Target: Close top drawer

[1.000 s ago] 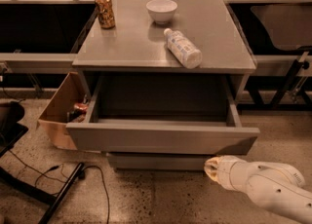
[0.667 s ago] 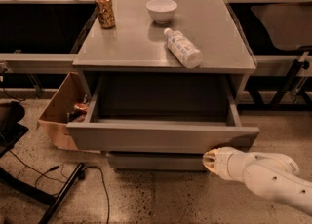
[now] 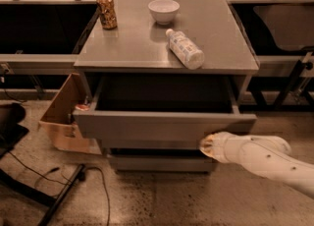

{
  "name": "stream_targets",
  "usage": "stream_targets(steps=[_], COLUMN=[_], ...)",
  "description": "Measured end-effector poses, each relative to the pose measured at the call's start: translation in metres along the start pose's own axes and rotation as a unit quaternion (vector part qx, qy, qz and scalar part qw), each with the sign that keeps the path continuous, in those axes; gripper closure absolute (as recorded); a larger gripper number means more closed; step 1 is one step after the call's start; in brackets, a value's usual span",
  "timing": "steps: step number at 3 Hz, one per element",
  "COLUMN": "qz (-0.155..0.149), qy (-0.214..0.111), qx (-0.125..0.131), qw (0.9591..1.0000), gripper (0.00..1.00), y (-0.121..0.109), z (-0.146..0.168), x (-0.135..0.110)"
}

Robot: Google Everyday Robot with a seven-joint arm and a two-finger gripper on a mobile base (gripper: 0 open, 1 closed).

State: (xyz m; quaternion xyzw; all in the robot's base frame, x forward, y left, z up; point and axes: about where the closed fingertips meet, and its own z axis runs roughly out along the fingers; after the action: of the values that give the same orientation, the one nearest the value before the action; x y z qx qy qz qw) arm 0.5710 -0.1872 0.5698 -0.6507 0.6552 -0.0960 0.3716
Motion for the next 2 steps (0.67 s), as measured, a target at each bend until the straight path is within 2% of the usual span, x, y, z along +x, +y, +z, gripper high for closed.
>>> stream_targets(steps=[1,2], qz=[0.0,-0.01], qy=[0.0,-0.002], qx=[0.0,0.012], qw=[1.0,0.9999], gripper=[1.0,1.0], y=[0.001,-0.028], z=[0.0,0.004], x=[0.0,0.001])
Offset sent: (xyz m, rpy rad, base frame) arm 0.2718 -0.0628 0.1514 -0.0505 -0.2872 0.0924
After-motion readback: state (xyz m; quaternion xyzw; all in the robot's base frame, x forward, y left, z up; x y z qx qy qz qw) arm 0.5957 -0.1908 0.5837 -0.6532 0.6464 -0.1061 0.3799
